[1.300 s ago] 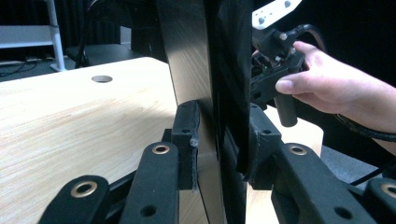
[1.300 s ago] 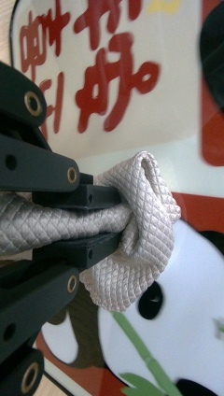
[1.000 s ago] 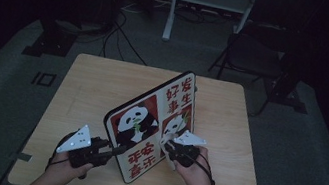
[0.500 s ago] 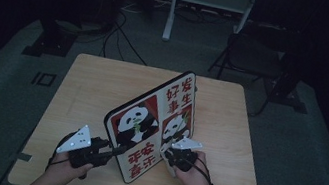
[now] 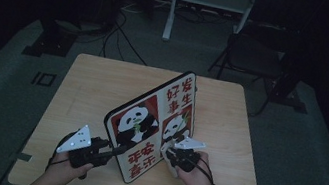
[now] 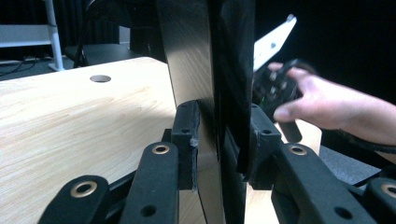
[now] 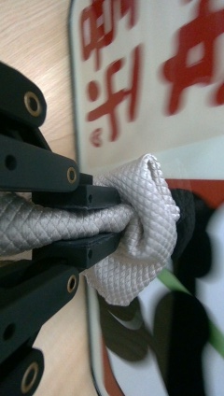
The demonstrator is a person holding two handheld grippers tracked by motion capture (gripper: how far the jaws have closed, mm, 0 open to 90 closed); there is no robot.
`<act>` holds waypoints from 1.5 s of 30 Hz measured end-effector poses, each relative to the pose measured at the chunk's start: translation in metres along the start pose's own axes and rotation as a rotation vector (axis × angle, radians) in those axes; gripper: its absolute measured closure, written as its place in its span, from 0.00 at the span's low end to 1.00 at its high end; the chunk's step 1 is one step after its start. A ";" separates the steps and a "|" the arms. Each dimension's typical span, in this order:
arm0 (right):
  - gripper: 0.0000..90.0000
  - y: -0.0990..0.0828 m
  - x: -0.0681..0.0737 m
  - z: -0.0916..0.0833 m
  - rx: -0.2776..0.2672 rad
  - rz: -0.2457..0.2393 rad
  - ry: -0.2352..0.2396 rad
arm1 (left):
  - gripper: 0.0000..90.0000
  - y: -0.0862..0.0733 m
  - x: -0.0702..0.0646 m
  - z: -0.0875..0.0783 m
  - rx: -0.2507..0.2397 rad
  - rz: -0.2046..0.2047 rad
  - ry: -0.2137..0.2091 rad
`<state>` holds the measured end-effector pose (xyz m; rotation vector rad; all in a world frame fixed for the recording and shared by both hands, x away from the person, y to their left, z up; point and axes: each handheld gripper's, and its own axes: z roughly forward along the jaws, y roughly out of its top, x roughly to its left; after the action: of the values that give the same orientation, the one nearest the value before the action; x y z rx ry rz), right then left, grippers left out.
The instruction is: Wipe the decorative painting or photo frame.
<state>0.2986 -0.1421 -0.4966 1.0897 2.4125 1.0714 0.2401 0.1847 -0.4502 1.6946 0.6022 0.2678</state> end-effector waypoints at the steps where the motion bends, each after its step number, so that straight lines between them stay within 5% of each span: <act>1: 0.87 0.003 -0.001 -0.003 -0.017 0.008 0.000 | 0.79 0.000 0.000 0.000 0.000 0.000 0.000; 12: 0.87 0.047 0.001 -0.046 -0.210 0.002 -0.005 | 0.79 0.000 0.000 0.000 0.000 -0.001 -0.001; 26: 0.87 0.112 0.026 -0.079 -0.435 -0.038 0.034 | 0.79 0.000 0.000 0.000 -0.001 0.001 0.001; 37: 0.87 0.143 0.047 -0.089 -0.490 -0.099 0.046 | 0.79 0.000 0.000 0.000 -0.002 0.002 0.004; 45: 0.87 0.145 0.055 -0.076 -0.446 -0.134 0.020 | 0.79 0.000 0.001 0.000 0.001 0.011 0.003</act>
<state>0.2988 -0.0769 -0.3367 0.7585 2.0764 1.4800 0.2405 0.1853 -0.4505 1.6988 0.5953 0.2786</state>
